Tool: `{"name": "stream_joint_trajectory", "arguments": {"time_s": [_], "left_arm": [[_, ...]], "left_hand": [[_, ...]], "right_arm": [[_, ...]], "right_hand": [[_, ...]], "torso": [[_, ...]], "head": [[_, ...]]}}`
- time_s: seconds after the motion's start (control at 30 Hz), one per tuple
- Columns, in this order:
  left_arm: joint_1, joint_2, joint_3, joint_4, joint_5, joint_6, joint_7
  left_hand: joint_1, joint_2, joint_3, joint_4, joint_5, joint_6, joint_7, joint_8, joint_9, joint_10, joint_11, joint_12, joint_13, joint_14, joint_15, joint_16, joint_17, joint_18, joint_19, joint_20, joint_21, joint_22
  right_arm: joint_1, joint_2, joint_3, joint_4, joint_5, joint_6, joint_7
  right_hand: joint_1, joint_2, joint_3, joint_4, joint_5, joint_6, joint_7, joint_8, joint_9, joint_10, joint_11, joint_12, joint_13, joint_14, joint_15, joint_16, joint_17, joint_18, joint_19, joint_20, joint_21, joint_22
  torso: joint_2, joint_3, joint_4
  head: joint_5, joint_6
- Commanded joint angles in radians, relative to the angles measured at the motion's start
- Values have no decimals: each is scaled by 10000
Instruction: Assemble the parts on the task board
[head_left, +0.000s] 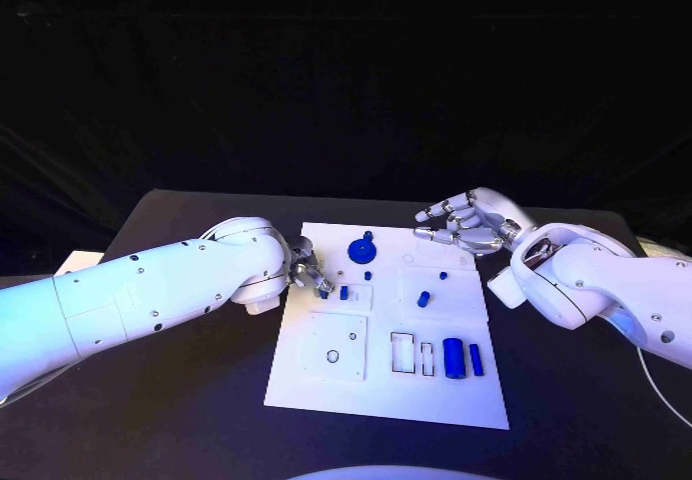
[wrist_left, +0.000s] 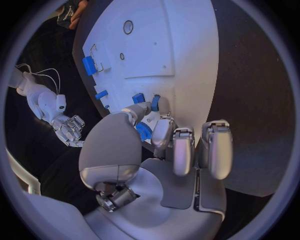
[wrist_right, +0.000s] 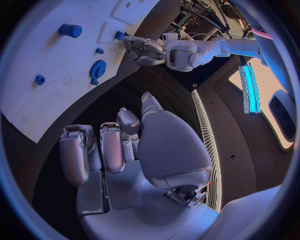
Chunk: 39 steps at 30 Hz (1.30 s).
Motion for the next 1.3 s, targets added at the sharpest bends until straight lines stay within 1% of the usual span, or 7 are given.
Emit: {"name": "stream_joint_trajectory", "arguments": {"time_s": [0.03,0.43,0.6,0.77,0.9,1.0,1.3], "left_arm": [[-92,91,-68,-1,131,424,-103],[-90,148,-67,-79,75,466,-155],[-90,141,-67,-90,81,518,-173],[-91,127,-67,-87,56,525,-191],[-92,97,-66,-78,10,463,-208],[-93,71,-64,-64,-44,366,-215],[-96,-46,-54,66,-175,-19,-122]], "left_hand": [[-100,17,-83,17,-22,-11,-24,-34,-12,34,-28,45,23,1069,-61,31,2632,-110,815,-73,33,2254],[-351,-33,-469,238,-28,97,-48,-41,-29,77,-45,139,125,1069,-73,31,2632,-118,832,-84,52,2281],[-532,-125,-1027,469,-32,177,-66,-45,-41,101,-54,186,180,1069,-78,31,2632,-119,835,-89,54,2287],[-618,-124,-1802,764,-44,247,-61,-57,-56,124,-53,242,250,1069,-78,31,2632,-120,838,-93,53,2292],[-666,-87,-2285,964,-53,284,-60,-54,-58,142,-50,277,292,1069,-75,31,2632,-126,851,-92,70,2314],[-627,8,-2618,1107,-45,302,-68,-49,-55,154,-55,295,315,1069,-81,31,2632,-129,857,-95,77,2324],[-561,149,-3038,1337,-37,331,-84,-18,-39,180,-68,328,350,1069,-89,31,2632,-141,883,-102,111,2363]], "right_arm": [[-3,2,1,21,-64,113,32],[-2,-8,1,25,-65,110,32],[-1,-11,1,24,-65,107,33],[-1,-11,1,20,-66,102,36],[-1,-10,1,13,-66,99,41],[-1,-4,1,2,-66,101,45],[-2,3,1,-17,-66,112,53]], "right_hand": [[-12,92,-39,-3,42,55,13,18,8,16,-48,34,-7,498,-15,-48,103,100,-73,26,-38,1136],[-12,92,-39,-3,42,55,13,18,8,16,-48,34,-7,498,-15,-48,103,100,-73,26,-38,1136],[-7,94,-49,-5,60,58,13,18,11,13,-50,30,-12,496,-16,-55,94,103,-80,25,-44,1126],[-7,93,-53,-6,64,58,13,17,11,8,-50,19,-21,491,-16,-72,71,105,-88,25,-51,1116],[-7,93,-53,-6,64,58,13,17,11,8,-50,19,-21,491,-16,-72,71,105,-88,25,-51,1116],[-7,93,-53,-6,64,58,13,17,11,8,-50,19,-21,491,-16,-72,71,105,-88,25,-51,1116],[-2,86,-65,-11,72,58,13,15,12,0,-51,5,-32,486,-17,-89,49,111,-106,24,-64,1094]], "torso": [[-1,-1,3],[-4,-4,7],[-4,-10,12],[-3,-10,8],[-6,-12,7],[-5,-10,5],[5,-19,10]], "head": [[-6,-16],[-21,-27],[-24,-27],[-16,-29],[-22,-30],[-24,-25],[-43,-21]]}}
